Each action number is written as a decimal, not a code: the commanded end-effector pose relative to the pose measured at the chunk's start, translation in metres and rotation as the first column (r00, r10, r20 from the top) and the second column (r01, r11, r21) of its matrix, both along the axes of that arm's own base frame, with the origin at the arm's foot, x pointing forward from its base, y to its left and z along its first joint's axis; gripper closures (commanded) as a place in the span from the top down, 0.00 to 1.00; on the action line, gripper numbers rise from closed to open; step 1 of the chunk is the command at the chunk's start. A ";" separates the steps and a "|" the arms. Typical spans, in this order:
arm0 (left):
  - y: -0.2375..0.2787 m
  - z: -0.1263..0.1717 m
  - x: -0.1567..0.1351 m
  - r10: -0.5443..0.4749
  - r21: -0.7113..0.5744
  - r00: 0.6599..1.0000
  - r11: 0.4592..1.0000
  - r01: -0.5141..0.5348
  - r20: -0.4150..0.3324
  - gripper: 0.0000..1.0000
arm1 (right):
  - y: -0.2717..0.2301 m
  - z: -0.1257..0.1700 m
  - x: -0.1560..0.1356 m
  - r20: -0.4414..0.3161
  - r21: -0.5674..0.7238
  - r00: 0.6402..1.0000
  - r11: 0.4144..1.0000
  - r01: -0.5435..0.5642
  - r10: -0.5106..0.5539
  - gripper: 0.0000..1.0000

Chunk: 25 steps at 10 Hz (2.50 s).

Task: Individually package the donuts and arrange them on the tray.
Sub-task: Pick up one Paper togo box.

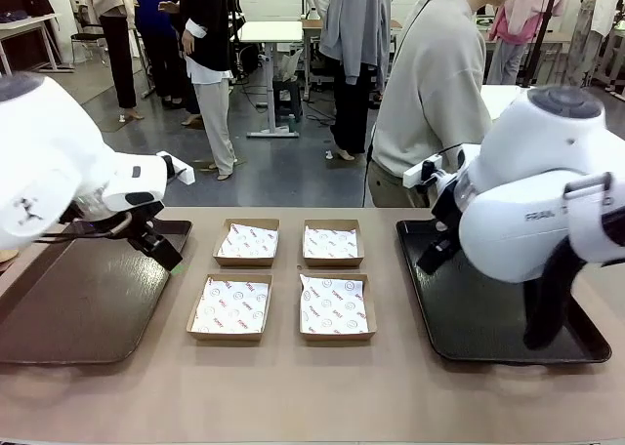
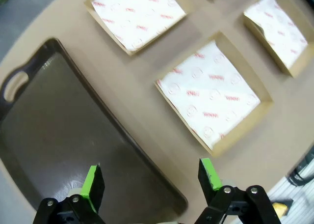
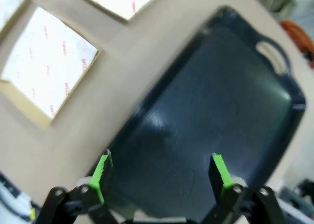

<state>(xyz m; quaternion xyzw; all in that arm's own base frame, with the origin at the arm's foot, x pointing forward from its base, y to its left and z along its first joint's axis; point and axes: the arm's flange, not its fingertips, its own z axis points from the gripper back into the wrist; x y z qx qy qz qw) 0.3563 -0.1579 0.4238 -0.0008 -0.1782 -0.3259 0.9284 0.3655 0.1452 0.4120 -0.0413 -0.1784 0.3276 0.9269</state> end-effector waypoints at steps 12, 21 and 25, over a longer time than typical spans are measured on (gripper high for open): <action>0.101 0.064 -0.038 -0.085 -0.775 0.958 0.609 -0.169 -0.275 1.00 | -0.143 0.038 -0.044 -0.342 0.711 0.938 0.639 0.293 -0.050 1.00; 0.245 0.009 -0.045 -0.097 -0.847 0.853 0.222 -0.483 -0.512 1.00 | -0.309 -0.018 -0.089 -0.334 0.934 0.941 0.155 0.324 0.049 1.00; 0.277 -0.007 -0.064 -0.042 -0.819 0.833 0.213 -0.532 -0.552 1.00 | -0.333 -0.025 -0.107 -0.357 0.929 0.934 0.120 0.351 0.033 1.00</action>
